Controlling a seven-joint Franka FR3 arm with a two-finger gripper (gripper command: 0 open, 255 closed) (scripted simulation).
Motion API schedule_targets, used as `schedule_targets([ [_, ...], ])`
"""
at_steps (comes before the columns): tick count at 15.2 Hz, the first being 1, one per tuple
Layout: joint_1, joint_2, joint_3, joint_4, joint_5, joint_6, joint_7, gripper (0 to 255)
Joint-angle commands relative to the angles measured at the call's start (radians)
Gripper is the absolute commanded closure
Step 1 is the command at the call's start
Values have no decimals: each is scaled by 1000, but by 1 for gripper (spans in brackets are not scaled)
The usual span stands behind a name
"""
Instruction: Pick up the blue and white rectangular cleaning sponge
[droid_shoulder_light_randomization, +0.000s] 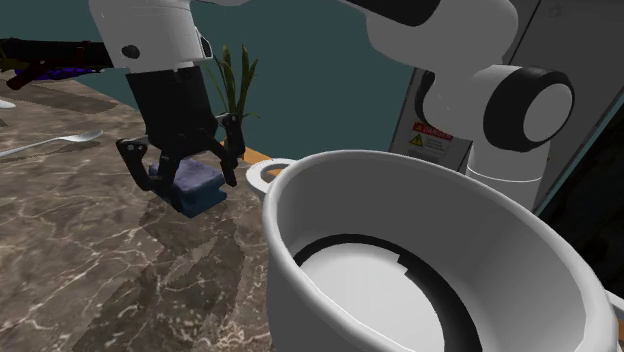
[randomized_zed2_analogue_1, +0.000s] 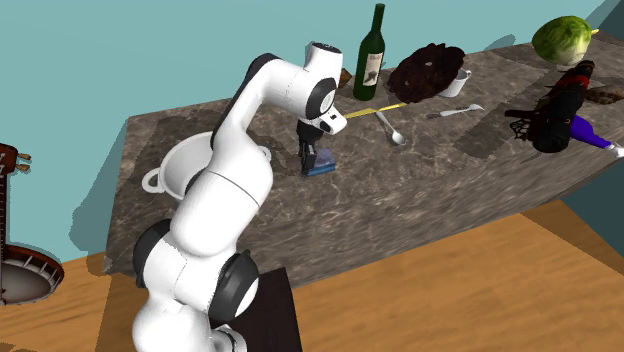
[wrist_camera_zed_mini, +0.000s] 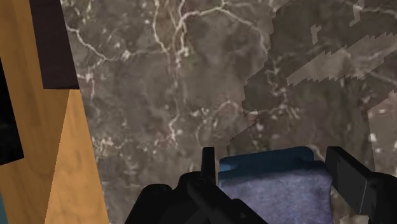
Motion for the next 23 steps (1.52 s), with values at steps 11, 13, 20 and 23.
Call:
schedule_targets([
  [11,24,35,4,98,-19,-70,16,255],
  [13,41,58,6,157,-33,-109,26,255],
  [20,145,180,6,440,-111,-279,63,255],
  [23,218,250,-5,596,-160,-364,72,255],
])
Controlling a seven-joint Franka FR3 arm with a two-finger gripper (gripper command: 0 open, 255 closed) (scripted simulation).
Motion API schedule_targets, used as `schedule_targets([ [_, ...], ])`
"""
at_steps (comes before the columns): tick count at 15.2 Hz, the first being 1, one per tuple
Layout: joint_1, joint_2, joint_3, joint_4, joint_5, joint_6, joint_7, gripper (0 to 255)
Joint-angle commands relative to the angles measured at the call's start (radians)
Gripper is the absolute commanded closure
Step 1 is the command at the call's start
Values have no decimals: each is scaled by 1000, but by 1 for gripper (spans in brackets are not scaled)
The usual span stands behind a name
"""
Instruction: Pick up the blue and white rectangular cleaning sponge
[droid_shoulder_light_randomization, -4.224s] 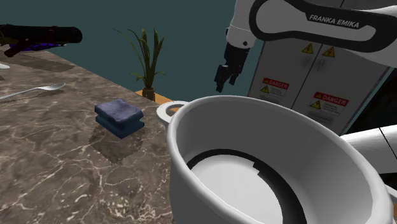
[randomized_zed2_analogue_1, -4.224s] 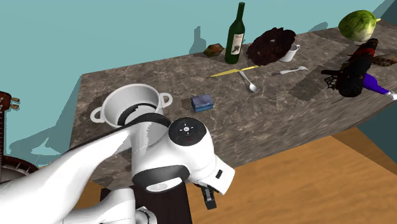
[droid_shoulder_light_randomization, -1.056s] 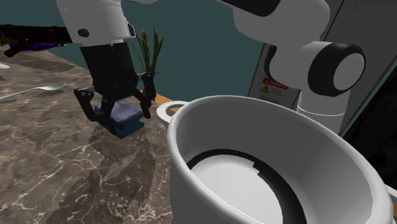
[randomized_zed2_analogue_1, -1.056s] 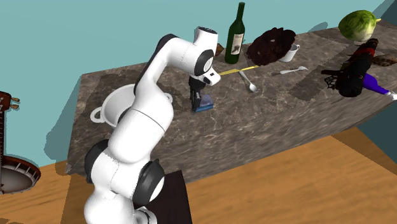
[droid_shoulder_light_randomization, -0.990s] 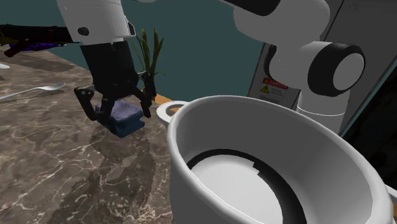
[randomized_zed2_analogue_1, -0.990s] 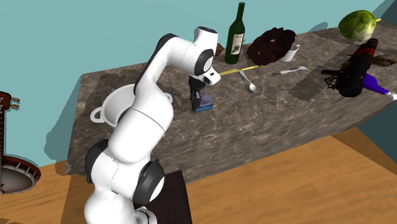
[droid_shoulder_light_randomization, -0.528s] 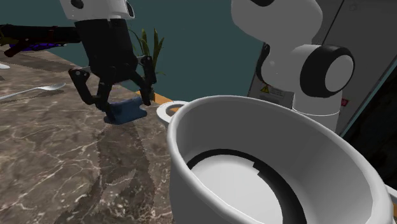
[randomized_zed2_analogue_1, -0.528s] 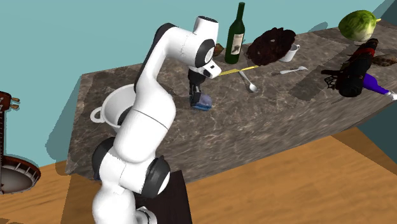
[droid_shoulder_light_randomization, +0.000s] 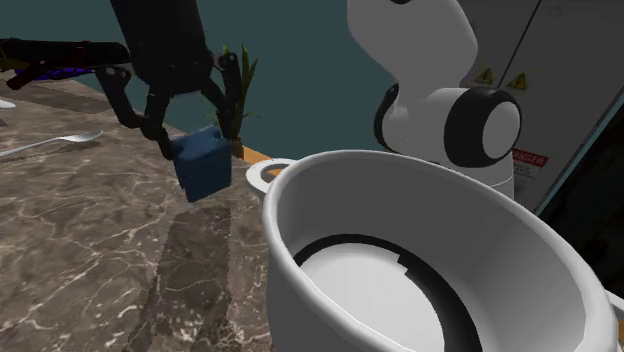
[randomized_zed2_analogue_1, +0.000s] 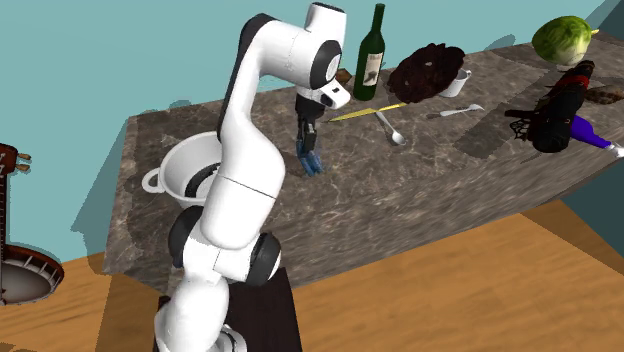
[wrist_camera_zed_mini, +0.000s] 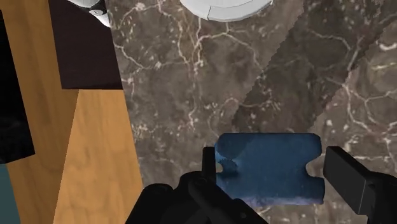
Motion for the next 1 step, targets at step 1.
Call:
schedule_targets([
  [1,20,18,-3,42,-12,-25,3,255],
])
